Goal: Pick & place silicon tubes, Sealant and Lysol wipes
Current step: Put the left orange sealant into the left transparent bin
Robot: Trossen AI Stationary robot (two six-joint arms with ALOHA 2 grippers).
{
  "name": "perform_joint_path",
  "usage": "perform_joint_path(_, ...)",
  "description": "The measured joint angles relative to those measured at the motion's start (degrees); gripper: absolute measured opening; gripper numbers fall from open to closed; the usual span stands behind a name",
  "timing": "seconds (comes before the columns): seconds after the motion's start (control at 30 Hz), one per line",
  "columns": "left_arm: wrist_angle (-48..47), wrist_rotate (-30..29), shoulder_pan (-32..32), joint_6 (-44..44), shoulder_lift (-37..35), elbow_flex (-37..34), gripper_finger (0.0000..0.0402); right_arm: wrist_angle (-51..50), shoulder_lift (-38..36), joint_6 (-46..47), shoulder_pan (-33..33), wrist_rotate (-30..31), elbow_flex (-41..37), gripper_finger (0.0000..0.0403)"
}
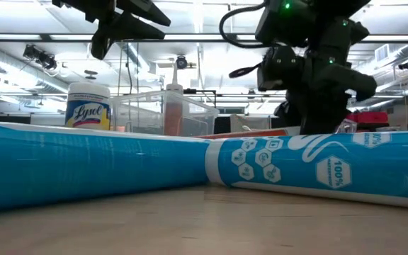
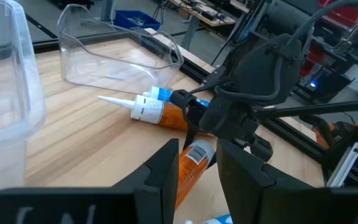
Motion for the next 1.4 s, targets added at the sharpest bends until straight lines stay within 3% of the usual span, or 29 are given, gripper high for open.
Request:
perform_joint_path(0.27,-0.39,-0.15,0.05,1.27,0.01,0.00,0.0112,3.61,1.84,1.70,-1.97,-0.23,0.00,0.0232)
perform_joint_path(0.63,-1.48,-0.13,0.03,0.85,0.01,0.02,0.0112,4.84,1.87,3.92,-3.47,-7.13,0.00,0.0236)
perform_joint_path(0.9,-1.58,0.07,-0.04,0.38,0.01,0.02,0.0112,5.19,1.87,4.56,-3.50,-7.37,0.00,0.0196)
perform_joint_path(1.17,-1.74,-0.10,-3.46,-11.00,0.01,0.02,0.0107,5.21,1.38,4.59,-3.45,-7.28,0.00,0.0181)
perform_joint_path(1.4,-2.03,-6.04,-5.59,-11.24,0.01,0.02,0.0086,6.91,-1.36,4.36,-3.17,-7.26,-0.07,0.0175)
